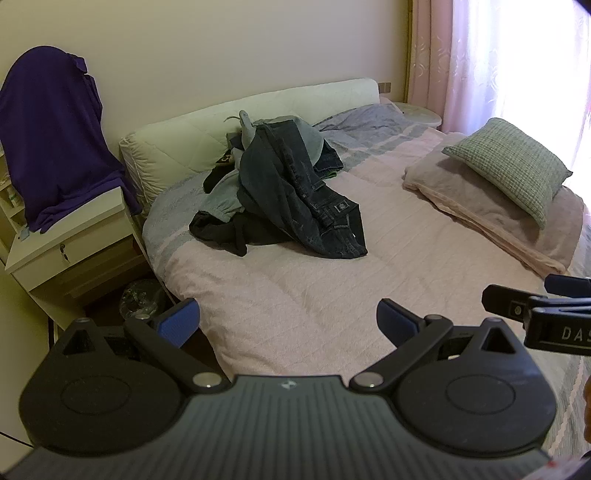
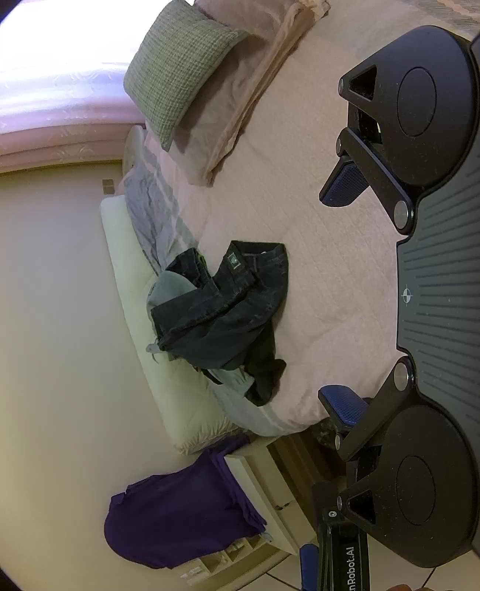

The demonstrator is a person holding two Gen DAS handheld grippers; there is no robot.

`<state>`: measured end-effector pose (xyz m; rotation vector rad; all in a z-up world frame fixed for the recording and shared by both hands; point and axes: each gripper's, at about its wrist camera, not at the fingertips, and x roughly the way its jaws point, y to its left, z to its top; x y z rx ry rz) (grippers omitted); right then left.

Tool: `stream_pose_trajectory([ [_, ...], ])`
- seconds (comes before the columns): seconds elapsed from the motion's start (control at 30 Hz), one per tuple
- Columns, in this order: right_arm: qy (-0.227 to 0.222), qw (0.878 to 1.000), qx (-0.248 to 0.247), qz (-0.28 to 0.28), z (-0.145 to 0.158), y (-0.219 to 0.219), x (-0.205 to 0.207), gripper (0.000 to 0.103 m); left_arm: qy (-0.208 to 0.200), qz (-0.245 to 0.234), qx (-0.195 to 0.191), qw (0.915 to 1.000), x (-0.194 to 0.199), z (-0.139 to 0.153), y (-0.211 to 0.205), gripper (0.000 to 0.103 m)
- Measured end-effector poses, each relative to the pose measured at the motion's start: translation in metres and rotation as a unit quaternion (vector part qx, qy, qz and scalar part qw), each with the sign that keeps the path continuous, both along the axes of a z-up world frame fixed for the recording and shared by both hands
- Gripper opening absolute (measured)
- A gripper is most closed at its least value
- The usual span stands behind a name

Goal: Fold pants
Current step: 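Move both grippers toward the clothes heap on the bed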

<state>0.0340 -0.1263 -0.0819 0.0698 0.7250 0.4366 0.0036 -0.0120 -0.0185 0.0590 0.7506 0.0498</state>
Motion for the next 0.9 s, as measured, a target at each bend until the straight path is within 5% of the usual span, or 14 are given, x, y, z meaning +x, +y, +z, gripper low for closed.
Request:
stream_pose_trajectory([
  [0.53, -0.001, 1.0, 0.004, 0.005, 0.0, -0.011, 0.014, 0.101, 0.001, 0.001, 0.003, 1.0, 0.009, 0.003, -0.012, 0.101],
  [0.9, 0.014, 0.999, 0.026, -0.015, -0.015, -0.012, 0.036, 0.101, 0.031, 0.008, 0.001, 0.9995, 0.046, -0.021, 0.016, 0.101],
])
